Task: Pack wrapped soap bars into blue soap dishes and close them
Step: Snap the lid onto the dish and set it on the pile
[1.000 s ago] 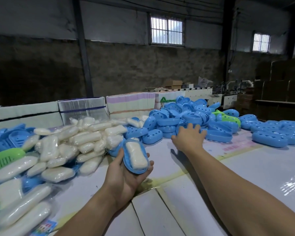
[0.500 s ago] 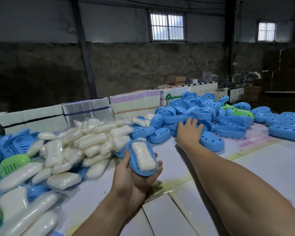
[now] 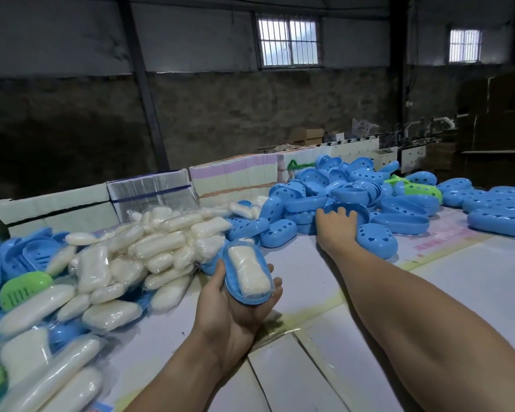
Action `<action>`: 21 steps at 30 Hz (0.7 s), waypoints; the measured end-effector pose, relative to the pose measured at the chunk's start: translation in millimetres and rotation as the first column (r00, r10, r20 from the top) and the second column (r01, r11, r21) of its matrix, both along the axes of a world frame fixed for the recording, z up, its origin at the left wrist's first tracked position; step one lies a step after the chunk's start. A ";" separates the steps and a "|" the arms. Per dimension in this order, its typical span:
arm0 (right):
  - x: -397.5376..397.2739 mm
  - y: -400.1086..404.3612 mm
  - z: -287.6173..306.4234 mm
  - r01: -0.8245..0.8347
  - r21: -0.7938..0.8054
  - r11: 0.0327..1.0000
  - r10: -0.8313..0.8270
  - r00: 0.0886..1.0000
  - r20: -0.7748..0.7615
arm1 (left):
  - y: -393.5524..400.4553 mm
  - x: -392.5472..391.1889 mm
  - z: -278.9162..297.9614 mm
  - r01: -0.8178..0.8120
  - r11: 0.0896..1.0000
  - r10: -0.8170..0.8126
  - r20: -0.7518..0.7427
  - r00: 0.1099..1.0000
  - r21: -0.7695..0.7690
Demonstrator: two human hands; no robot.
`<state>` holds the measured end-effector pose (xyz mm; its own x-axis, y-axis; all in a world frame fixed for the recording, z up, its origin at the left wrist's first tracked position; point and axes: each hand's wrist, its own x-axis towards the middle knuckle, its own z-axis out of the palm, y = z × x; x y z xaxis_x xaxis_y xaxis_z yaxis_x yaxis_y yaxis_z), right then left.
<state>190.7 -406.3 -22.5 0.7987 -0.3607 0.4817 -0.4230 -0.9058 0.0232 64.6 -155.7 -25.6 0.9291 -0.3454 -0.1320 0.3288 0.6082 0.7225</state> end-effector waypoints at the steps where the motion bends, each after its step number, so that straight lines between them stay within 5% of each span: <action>1: -0.9 2.4 0.3 -0.030 -0.007 1.000 0.031 0.999 0.021 | 0.5 0.3 -0.3 -0.008 1.000 0.008 0.001 1.000 0.002; 5: -10.6 27.5 8.2 -0.231 0.152 0.961 0.208 0.967 0.150 | 0.1 1.5 -0.4 -0.017 1.000 0.017 -0.004 1.000 0.000; 7: -22.4 47.6 22.1 -0.400 0.337 0.853 0.301 0.902 0.309 | -0.2 0.1 0.8 -0.021 1.000 0.021 -0.012 1.000 -0.015; 9: -39.8 72.7 41.6 -0.569 0.595 0.569 0.310 0.818 0.486 | -0.7 -1.5 1.9 -0.037 0.999 0.036 -0.017 0.999 -0.019; 12: -69.1 102.2 73.4 -0.610 0.792 -0.009 0.168 0.780 0.602 | -0.7 -3.7 4.3 -0.089 0.995 0.088 -0.025 0.996 -0.040; 14: -86.7 110.0 83.4 -0.475 0.765 -0.434 0.113 0.814 0.570 | 0.1 -4.1 5.7 -0.124 0.989 0.122 -0.031 0.992 -0.082; 16: -99.7 113.9 77.6 -0.352 0.636 -0.686 0.132 0.800 0.585 | 1.2 -2.3 4.4 -0.127 0.983 0.124 -0.027 0.992 -0.134; 18: -102.9 118.0 58.4 -0.349 0.682 -0.643 0.165 0.806 0.568 | 1.1 -0.7 1.9 -0.103 0.984 0.100 -0.029 0.995 -0.143; 21: -103.2 132.0 35.1 -0.483 0.853 -0.195 0.174 0.839 0.515 | 0.0 0.6 0.8 -0.100 0.981 0.092 -0.056 0.994 -0.167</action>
